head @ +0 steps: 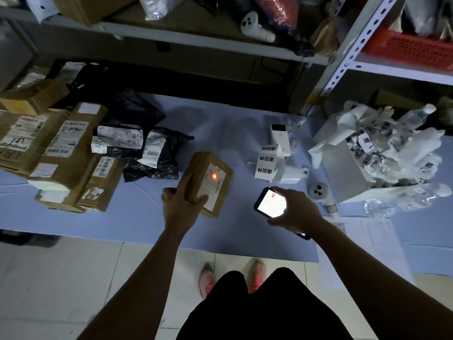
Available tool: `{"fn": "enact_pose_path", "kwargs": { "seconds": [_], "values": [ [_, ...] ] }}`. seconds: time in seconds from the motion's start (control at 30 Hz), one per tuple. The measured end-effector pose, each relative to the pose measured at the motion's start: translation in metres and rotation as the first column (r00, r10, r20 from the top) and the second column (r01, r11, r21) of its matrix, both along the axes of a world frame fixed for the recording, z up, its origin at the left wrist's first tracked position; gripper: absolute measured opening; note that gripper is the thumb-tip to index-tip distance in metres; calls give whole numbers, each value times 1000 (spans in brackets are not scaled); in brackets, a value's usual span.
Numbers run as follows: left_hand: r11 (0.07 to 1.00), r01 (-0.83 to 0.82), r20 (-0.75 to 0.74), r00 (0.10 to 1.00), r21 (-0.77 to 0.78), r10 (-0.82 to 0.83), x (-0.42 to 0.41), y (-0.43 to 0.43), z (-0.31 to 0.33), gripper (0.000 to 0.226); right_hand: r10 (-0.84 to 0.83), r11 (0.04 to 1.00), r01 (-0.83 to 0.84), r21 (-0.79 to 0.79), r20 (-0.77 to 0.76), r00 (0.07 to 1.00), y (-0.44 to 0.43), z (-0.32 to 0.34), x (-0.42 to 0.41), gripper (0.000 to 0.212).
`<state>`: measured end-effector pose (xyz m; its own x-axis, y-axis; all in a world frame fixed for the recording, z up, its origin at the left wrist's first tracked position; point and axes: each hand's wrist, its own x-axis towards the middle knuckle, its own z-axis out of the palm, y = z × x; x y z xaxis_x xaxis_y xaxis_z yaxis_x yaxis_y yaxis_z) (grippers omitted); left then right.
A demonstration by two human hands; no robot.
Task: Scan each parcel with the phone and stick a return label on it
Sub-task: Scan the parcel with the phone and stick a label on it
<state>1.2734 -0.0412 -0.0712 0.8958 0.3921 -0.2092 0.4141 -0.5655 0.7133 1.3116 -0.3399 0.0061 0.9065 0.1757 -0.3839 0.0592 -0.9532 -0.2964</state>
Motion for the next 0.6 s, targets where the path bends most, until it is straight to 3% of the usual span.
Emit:
{"fn": "enact_pose_path", "kwargs": {
  "seconds": [0.13, 0.27, 0.43, 0.6],
  "values": [
    [1000, -13, -9, 1000, -20, 13, -1, -1, -3, 87, -56, 998, 56, 41, -12, 998, -4, -6, -5, 100],
    [987, 8, -56, 998, -161, -17, -2, -10, -8, 77, -160, 985, 161, 69, -10, 987, -15, -27, -6, 97],
    [959, -1, -91, 995, -285, -26, 2, -41, -14, 70, -296, 955, 296, 21, 0, 955, -36, -66, -2, 100],
    [940, -68, -154, 988, -333, 16, 15, -69, -18, 68, -331, 943, 332, 7, -3, 943, -48, -94, 9, 90]
  ]
}}
